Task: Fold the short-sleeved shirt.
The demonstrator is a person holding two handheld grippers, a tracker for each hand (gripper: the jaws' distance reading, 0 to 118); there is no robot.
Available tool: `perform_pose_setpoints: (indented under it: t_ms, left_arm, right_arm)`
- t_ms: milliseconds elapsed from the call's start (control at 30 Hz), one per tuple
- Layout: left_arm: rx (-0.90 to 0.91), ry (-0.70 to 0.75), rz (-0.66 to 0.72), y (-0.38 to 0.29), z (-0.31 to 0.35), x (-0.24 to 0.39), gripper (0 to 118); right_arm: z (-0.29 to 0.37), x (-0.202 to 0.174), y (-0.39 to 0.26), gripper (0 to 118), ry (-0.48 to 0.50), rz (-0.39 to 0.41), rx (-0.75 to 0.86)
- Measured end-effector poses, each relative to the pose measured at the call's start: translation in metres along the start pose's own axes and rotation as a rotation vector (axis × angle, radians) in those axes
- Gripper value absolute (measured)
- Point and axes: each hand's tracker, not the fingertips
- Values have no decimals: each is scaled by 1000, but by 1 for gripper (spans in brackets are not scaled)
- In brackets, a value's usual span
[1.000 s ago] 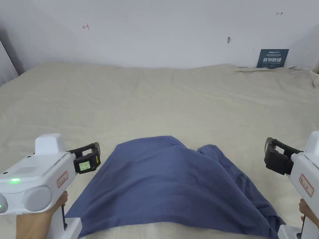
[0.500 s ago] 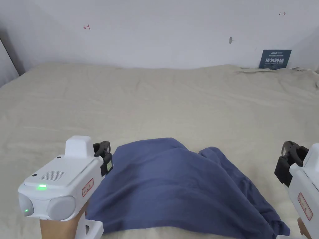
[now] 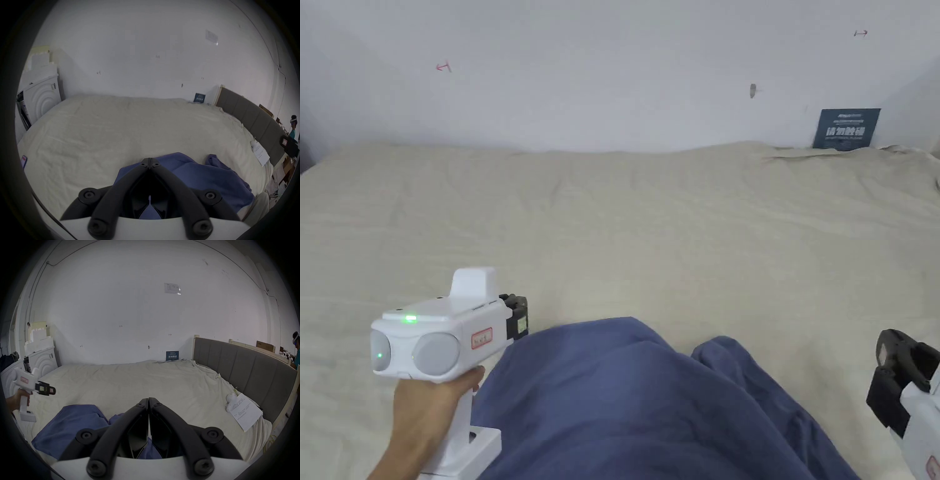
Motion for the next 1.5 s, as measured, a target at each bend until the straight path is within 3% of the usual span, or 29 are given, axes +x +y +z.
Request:
perform_pose_setpoints:
  t_ms: [67,100,133,200,233,300,433,500,533,600,667,733,800,1067,1200,1233,1300,1333,1367,1500]
  left_arm:
    - [-102,-13,16,11,-39,-7,15]
    - [-128,-13,23,14,-55,-9,29]
    - [-170,1,31,18,-74,-12,56]
    - [-235,8,23,20,-107,-19,89]
    - [-277,33,7,21,-124,-21,96]
    - [-329,47,-24,19,-145,-19,97]
    - [-387,39,-66,12,-168,-16,96]
    - [-412,35,-86,8,-175,-14,90]
    - [-423,33,-92,7,-178,-12,83]
    - [-448,19,-112,1,-191,-15,58]
    - [-484,-1,-125,-3,-195,-9,48]
    - [-472,15,-147,-7,-191,-2,21]
    - [-479,-23,-124,-3,-189,-2,3]
    - [-378,-84,-95,2,-147,1,0]
    - [-307,-128,-53,5,-105,-1,0]
    - [-285,-135,-46,5,-92,-1,0]
    - [-256,-144,-19,5,-74,-4,0]
    - [-239,-150,-5,5,-65,-7,0]
    - [-229,-151,0,5,-57,-9,0]
    - [-190,-153,26,5,-32,-17,0]
  right_arm:
    - [-15,1,-3,0,-2,-3,-17]
    - [-22,2,-5,0,-2,-3,-23]
    - [-30,2,-8,0,-4,1,-31]
    - [-42,2,-11,0,-9,8,-49]
    - [-47,3,-14,0,-8,10,-59]
    - [-57,3,-17,0,-7,12,-76]
    - [-73,6,-25,0,-9,11,-106]
    - [-77,7,-29,0,-12,13,-120]
    - [-78,7,-30,0,-14,14,-124]
    - [-81,9,-32,0,-13,15,-132]
    - [-82,12,-35,0,-16,18,-139]
    - [-81,12,-35,0,-17,21,-143]
    - [-80,10,-32,0,-16,21,-150]
    - [-111,11,-19,0,63,-21,-203]
    - [-152,7,-13,4,173,-26,-330]
    - [-163,4,-15,16,186,-36,-349]
    - [-186,-1,-21,52,222,-45,-426]
    - [-199,-5,-26,78,218,-31,-465]
    - [-210,-8,-31,90,230,-29,-504]
    - [-244,-23,-57,93,249,27,-608]
